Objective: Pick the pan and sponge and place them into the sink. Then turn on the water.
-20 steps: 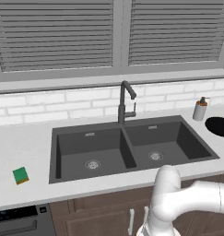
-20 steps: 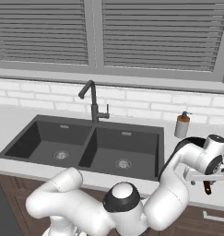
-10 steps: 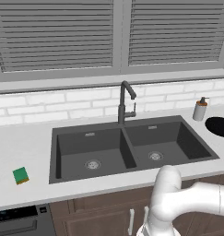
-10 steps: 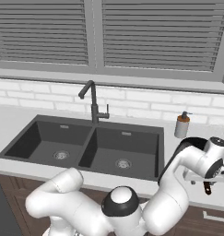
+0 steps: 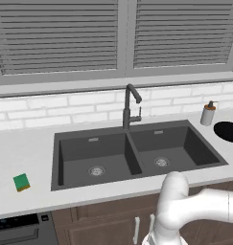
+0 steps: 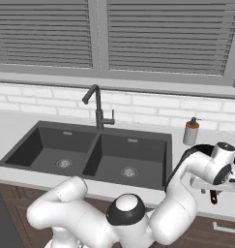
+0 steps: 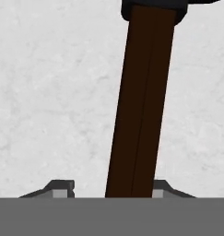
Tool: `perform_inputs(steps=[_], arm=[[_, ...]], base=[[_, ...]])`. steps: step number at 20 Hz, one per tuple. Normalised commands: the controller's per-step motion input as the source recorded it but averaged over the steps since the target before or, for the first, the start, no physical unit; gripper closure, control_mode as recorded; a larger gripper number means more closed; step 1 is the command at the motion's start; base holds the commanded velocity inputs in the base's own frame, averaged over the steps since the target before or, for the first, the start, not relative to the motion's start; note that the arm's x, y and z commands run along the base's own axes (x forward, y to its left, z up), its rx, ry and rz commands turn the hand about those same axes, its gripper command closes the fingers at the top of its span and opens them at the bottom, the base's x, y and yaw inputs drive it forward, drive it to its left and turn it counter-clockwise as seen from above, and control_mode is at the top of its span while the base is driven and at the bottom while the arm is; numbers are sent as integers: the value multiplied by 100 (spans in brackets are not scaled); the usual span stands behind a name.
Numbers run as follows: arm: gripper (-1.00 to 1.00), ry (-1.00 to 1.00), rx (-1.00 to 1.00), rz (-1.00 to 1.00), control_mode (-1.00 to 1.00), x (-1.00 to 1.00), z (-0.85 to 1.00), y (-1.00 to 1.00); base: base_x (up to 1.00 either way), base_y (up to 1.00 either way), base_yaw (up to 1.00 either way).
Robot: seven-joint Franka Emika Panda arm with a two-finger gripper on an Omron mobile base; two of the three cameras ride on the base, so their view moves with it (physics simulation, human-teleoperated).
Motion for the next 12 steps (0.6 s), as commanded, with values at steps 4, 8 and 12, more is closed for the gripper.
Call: perform_inputs(steps=[4, 8, 12], arm=[[100, 2, 8, 0, -100, -3, -30, 24], [100, 0, 12, 0, -100, -15, -4, 39], [100, -1, 12, -1, -100, -23, 0, 46]], base=[[0, 0, 0], [0, 0, 0], [0, 0, 0]])
